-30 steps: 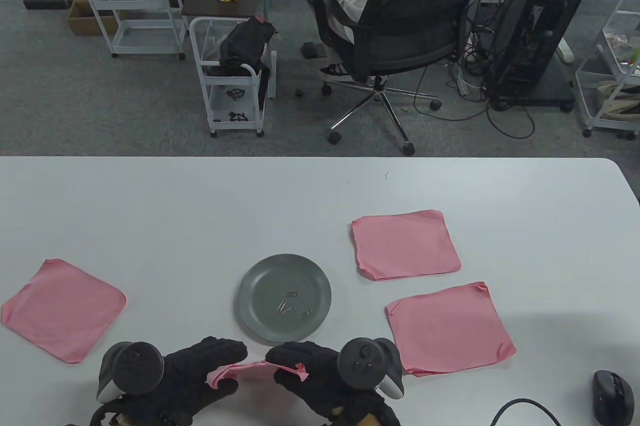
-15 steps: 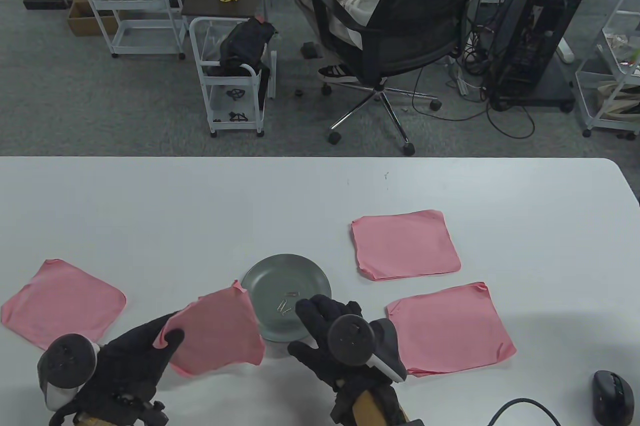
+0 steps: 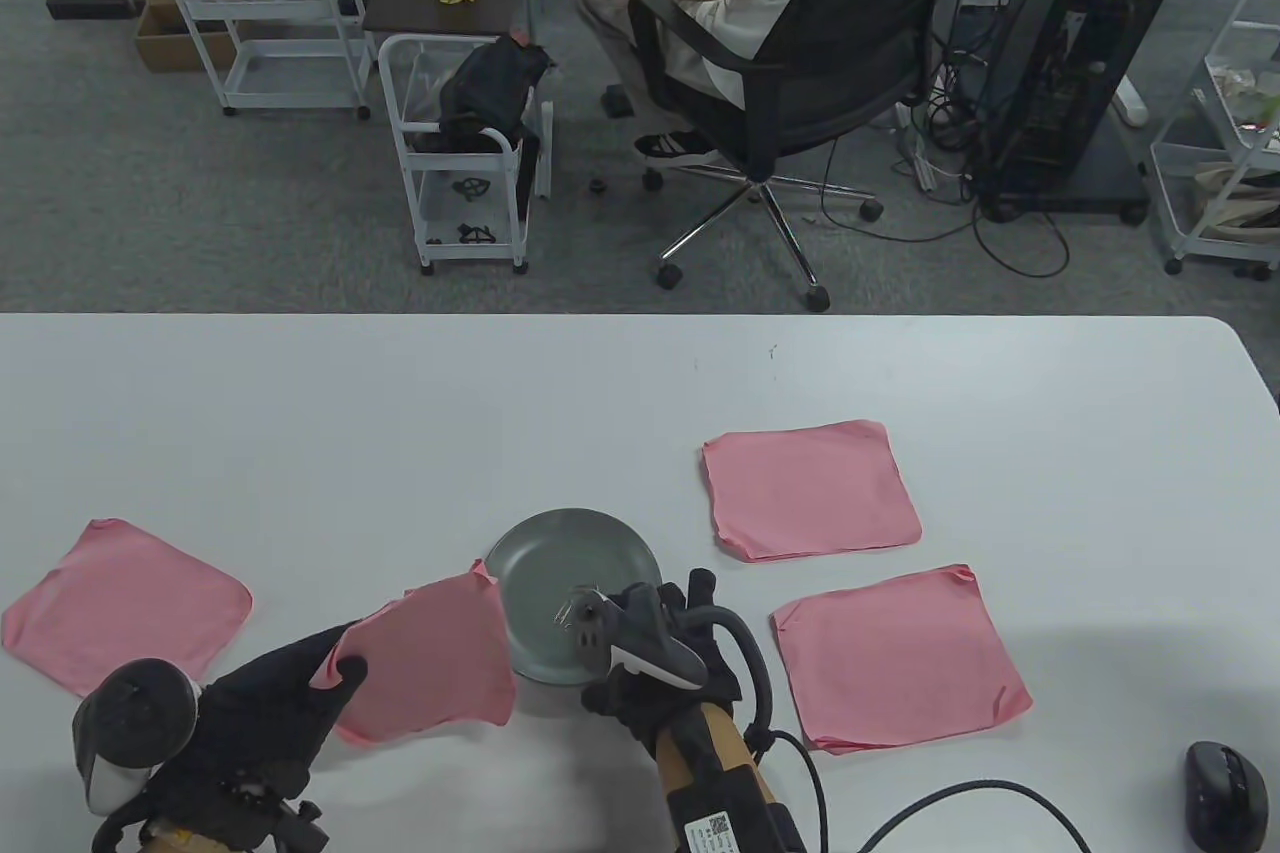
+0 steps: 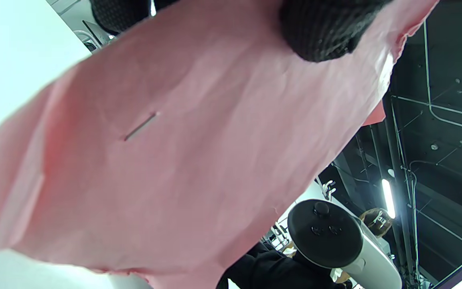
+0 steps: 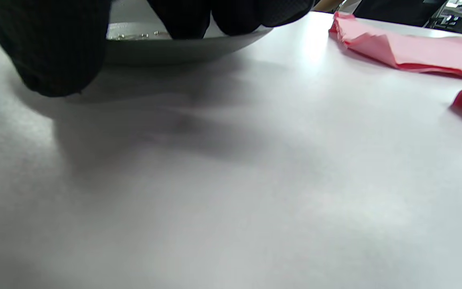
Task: Pinch and push to attach paper clips
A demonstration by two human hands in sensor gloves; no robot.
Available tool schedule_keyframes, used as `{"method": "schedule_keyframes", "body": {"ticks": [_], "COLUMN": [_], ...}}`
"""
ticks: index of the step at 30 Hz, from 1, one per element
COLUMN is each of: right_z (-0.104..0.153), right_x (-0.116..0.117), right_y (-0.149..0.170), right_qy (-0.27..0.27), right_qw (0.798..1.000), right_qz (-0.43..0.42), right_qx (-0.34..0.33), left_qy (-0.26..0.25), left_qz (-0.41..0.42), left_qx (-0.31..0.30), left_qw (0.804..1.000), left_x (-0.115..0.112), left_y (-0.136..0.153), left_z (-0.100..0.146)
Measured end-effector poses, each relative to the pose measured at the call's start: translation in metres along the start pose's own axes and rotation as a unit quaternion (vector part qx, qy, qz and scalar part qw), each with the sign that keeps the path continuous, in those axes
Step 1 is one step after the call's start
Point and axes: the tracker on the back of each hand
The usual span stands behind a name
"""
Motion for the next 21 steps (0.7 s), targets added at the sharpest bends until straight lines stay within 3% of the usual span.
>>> {"method": "schedule_keyframes", "body": {"ticks": [12, 21], "right_z": [0.015, 0.019], "right_x": [0.002, 0.002], "right_y": [-0.006, 0.002], "right_qy": [0.141, 0.184], "right_qw": [0.989, 0.981], "right_qz": [0.043, -0.039], "right_qx": [-0.023, -0.055], "left_qy": [0.015, 0.027], "left_qz": [-0.015, -0.025], "left_qx": [0.018, 0.021], "left_qw": [1.0, 0.999], "left_x": [-0.005, -0.009], "left_y": [0.004, 0.004], "left_z": [-0.003, -0.004]}}
Point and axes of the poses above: the tracker on the back of each hand, its own y axis roughly to the little-finger side, its own z axis roughly from the fingertips to the wrist, x = y × z, and after that the axes turned 2 degrees about -x, right-handed
